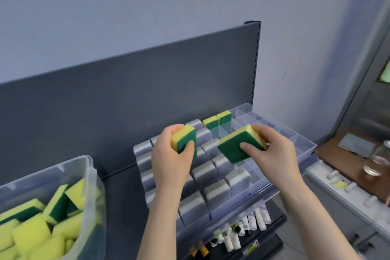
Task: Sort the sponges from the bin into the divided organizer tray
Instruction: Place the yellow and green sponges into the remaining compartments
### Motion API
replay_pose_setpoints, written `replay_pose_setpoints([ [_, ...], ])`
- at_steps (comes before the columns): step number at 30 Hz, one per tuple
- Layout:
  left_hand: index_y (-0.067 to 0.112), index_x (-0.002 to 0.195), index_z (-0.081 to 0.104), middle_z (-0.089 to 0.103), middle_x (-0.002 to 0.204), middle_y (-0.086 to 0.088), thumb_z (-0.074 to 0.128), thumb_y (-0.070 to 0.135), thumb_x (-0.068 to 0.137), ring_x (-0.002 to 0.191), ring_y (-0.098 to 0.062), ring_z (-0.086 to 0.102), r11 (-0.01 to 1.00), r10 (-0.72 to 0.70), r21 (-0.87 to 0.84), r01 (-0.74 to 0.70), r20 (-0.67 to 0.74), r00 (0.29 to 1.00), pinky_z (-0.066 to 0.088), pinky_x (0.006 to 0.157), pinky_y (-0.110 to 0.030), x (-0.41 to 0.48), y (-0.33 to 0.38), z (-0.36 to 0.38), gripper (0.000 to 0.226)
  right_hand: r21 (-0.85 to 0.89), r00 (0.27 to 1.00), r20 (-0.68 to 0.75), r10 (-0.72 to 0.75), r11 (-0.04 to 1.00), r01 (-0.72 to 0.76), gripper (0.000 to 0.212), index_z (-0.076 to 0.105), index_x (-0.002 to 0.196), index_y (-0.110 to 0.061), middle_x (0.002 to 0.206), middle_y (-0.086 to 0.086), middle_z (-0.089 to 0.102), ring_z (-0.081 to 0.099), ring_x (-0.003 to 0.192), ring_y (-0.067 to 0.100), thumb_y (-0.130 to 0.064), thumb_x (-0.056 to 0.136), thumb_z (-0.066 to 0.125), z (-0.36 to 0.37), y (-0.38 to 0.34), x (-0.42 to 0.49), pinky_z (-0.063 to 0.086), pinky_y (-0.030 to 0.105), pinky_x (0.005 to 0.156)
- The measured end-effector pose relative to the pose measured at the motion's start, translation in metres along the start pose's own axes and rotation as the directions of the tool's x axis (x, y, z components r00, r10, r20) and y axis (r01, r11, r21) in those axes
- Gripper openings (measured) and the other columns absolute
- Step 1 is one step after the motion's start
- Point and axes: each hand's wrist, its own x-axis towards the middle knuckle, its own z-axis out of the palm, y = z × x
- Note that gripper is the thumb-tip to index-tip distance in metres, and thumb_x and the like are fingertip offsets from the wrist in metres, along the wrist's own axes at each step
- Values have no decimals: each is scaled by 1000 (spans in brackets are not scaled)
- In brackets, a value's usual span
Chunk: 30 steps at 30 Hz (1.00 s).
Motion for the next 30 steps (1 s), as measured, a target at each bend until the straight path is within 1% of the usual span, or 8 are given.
replay_pose_setpoints([
  [4,41,103,57,59,96,27,72,17,80,91,7,53,999,-49,21,49,-9,999,46,65,-15,-11,7,35,36,-5,1000,11,27,1000,-27,39,61,110,-34,88,-23,60,56,82,1,-24,76,75,-27,32,15,38,13,65],
  [7,41,105,57,58,96,27,72,19,80,94,12,49,996,-67,49,68,-27,997,41,63,-11,-22,11,58,37,19,998,43,45,999,-46,40,60,111,-35,87,-27,57,53,83,-10,-23,76,75,-36,52,23,36,9,64],
  [12,45,105,54,57,98,28,73,20,80,96,17,47,993,-80,88,82,-29,996,45,64,-12,-21,17,81,41,97,995,71,64,993,-71,40,58,103,-40,87,-31,58,53,86,-17,-19,75,76,-37,72,37,37,8,64],
  [17,47,99,55,59,93,28,73,21,78,92,10,52,991,-76,108,78,-26,997,48,61,-10,5,16,93,38,141,991,87,104,983,-115,38,60,104,-38,87,-28,60,54,84,-13,-19,75,76,-24,86,61,39,10,66],
  [20,48,93,53,57,93,32,73,20,76,91,7,53,990,-71,126,71,-7,997,46,64,-15,28,14,96,38,152,989,95,116,980,-129,36,60,102,-38,86,-25,62,56,84,-10,-19,75,76,-16,87,82,40,11,66],
  [25,40,95,53,56,95,32,71,14,76,90,7,53,993,-94,75,95,-12,996,47,68,-24,65,0,101,37,116,994,79,73,990,-82,36,61,103,-37,85,-28,61,54,85,-15,-18,75,75,-5,85,119,39,8,64],
  [27,40,99,57,59,97,30,69,12,75,93,7,53,991,-117,60,116,15,993,48,76,-27,77,-4,104,39,86,994,82,72,993,-79,37,62,107,-32,87,-26,62,57,84,-9,-19,76,76,1,89,129,39,10,65],
  [30,41,106,60,61,106,25,66,13,74,100,4,53,992,-86,94,81,54,995,43,86,-23,96,-8,110,43,27,992,112,64,997,-68,40,62,112,-29,91,-16,63,58,84,5,-20,75,76,10,94,138,40,15,68],
])
